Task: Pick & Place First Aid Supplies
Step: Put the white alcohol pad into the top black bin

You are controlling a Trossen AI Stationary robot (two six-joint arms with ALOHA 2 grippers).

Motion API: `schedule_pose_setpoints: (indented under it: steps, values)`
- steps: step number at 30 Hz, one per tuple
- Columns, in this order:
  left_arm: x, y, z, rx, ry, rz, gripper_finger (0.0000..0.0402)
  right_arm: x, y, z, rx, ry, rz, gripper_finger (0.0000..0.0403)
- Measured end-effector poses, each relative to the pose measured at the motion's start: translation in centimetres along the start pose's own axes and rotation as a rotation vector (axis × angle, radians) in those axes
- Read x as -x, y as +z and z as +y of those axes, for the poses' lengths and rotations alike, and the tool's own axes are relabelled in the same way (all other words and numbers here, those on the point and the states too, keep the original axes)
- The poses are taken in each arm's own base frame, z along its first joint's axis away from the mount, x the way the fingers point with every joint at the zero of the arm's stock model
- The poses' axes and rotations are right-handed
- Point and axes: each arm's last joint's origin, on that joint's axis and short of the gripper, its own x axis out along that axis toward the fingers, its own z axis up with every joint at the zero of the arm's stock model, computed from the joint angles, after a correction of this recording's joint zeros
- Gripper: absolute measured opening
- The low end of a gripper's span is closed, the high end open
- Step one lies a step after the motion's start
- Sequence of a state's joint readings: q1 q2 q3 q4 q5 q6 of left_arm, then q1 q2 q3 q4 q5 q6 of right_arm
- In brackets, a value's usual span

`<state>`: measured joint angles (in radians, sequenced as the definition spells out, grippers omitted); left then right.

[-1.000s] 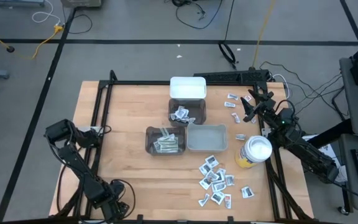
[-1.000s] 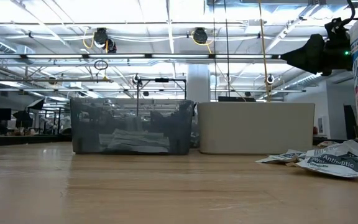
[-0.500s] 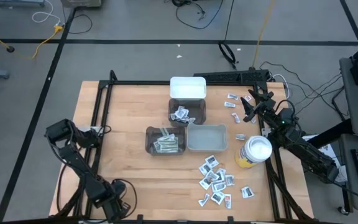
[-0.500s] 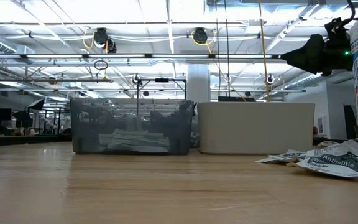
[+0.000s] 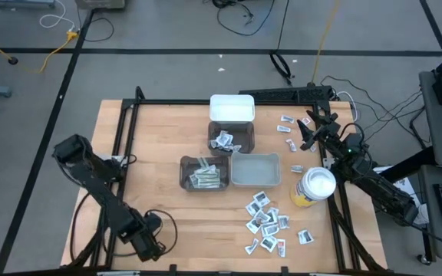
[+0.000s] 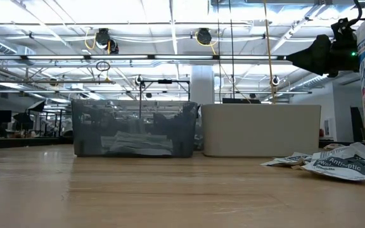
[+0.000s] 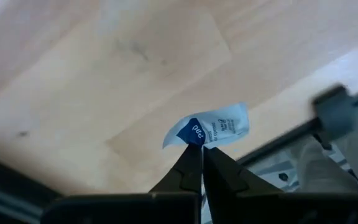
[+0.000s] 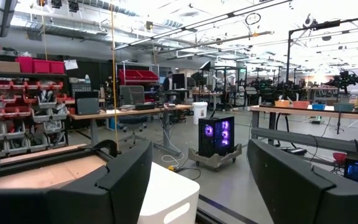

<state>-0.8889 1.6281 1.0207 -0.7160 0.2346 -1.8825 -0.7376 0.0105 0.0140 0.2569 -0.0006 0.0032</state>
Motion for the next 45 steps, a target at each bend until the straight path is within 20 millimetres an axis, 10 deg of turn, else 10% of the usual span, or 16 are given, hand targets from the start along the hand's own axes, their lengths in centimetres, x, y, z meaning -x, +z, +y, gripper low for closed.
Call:
schedule_pose_setpoints:
  steps: [22, 45]
  values:
    - [9.3, 3.0, 3.7, -0.156, -0.056, 0.060, 0.0001, 0.0, 0.0, 0.0, 0.000, 0.000, 0.000, 0.0263]
    - [20.5, 26.6, 0.2, -0.310, 0.041, -0.113, 0.0000, 0.0, 0.0, 0.0, 0.000, 0.000, 0.000, 0.0263]
